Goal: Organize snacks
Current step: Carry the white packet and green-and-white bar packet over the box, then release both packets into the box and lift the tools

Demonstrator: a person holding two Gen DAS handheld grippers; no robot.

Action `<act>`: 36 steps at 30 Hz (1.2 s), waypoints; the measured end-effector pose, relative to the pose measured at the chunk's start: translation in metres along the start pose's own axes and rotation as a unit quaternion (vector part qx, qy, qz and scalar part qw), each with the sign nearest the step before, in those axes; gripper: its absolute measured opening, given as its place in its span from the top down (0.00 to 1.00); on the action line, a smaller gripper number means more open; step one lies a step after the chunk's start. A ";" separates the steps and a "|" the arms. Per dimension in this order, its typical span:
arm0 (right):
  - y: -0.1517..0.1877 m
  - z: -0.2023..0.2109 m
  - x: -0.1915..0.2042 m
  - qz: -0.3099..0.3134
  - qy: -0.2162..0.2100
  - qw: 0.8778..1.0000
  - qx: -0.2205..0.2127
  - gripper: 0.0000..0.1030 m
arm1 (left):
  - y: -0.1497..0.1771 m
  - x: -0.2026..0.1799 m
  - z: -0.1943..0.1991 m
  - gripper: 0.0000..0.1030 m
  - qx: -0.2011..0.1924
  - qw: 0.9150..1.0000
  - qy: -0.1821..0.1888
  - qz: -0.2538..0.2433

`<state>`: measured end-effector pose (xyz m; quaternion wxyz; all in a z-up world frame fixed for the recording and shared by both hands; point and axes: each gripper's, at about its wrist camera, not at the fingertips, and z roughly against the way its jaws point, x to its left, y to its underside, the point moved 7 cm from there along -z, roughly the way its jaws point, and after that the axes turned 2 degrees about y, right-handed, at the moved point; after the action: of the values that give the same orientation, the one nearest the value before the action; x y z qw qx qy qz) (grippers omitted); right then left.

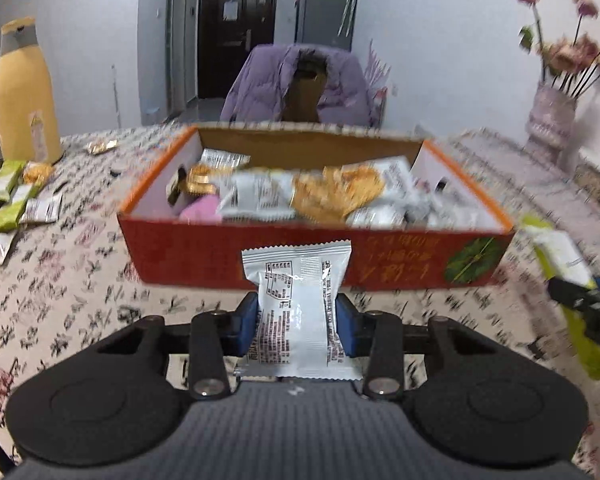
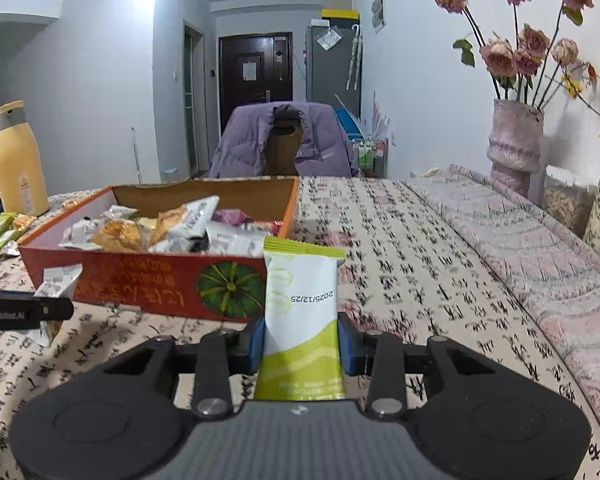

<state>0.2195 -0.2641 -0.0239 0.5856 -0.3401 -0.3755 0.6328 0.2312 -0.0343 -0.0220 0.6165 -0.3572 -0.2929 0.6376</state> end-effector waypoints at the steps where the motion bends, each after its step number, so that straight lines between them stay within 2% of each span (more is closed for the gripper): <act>1: -0.003 0.000 0.002 0.002 -0.002 1.000 -0.003 0.66 | -0.004 -0.001 0.003 0.60 -0.007 1.000 0.003 -0.001; 11: -0.056 -0.013 0.035 0.028 -0.020 0.999 -0.038 0.66 | -0.064 0.010 0.009 0.60 -0.060 0.998 -0.007 -0.002; 23: -0.111 -0.067 0.072 0.036 -0.033 0.998 -0.050 0.66 | -0.115 0.025 -0.031 0.60 -0.082 0.996 -0.015 0.004; 28: -0.116 -0.090 0.080 0.024 -0.033 0.998 -0.050 0.66 | -0.122 0.032 -0.053 0.60 -0.082 0.996 -0.018 0.017; 36: -0.093 -0.119 0.080 0.019 -0.045 0.998 -0.026 0.65 | -0.105 0.046 -0.081 0.58 -0.065 0.997 -0.030 0.027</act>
<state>0.3622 -0.1721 0.0004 0.5470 -0.3336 -0.4116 0.6482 0.3590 0.0135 0.0128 0.5660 -0.3851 -0.3421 0.6437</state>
